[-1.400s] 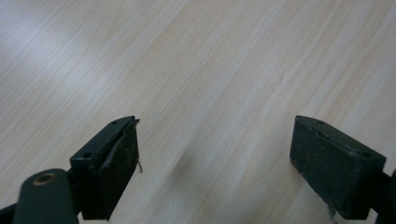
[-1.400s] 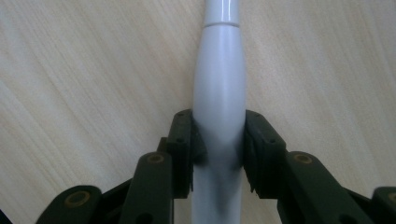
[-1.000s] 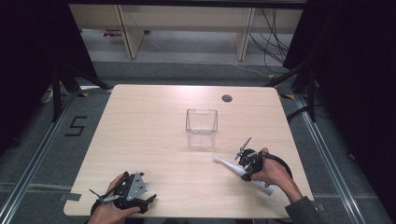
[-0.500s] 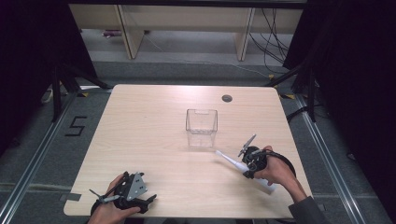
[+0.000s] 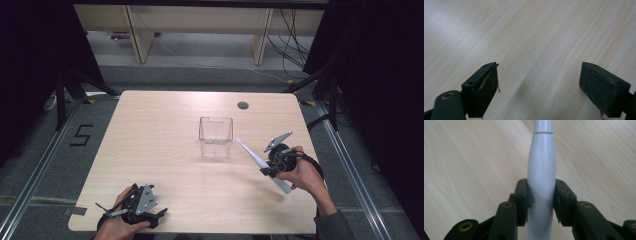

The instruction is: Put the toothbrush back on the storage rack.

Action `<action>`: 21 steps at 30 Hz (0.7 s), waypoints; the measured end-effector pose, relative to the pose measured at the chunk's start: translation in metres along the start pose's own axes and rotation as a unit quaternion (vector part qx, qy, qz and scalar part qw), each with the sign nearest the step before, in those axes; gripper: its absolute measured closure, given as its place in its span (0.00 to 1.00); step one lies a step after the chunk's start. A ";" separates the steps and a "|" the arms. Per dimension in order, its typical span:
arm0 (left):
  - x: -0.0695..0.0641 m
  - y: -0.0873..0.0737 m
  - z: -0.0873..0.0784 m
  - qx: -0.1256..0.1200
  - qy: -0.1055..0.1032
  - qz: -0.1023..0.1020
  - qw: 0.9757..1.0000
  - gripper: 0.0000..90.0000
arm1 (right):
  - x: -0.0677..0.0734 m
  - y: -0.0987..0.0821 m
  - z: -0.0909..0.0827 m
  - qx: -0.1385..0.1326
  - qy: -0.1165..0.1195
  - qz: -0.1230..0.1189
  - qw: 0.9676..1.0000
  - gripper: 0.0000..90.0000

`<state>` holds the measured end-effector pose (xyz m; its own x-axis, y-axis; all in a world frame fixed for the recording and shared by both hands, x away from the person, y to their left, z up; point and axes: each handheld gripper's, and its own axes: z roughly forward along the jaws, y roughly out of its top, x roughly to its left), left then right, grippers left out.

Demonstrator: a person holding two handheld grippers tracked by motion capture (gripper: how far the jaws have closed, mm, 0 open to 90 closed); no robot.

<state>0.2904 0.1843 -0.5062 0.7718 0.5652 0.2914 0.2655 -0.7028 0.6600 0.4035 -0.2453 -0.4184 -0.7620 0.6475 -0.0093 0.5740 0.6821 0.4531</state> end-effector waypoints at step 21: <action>0.001 0.000 -0.001 -0.001 0.000 -0.001 1.000 0.17 | -0.024 0.033 -0.016 -0.149 -0.024 0.032 0.988 0.75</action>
<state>0.2905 0.1850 -0.5057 0.7708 0.5669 0.2908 0.2654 -0.7007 0.6623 0.4355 -0.2440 -0.3890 -0.7073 0.7068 -0.0105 0.5020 0.5126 0.6966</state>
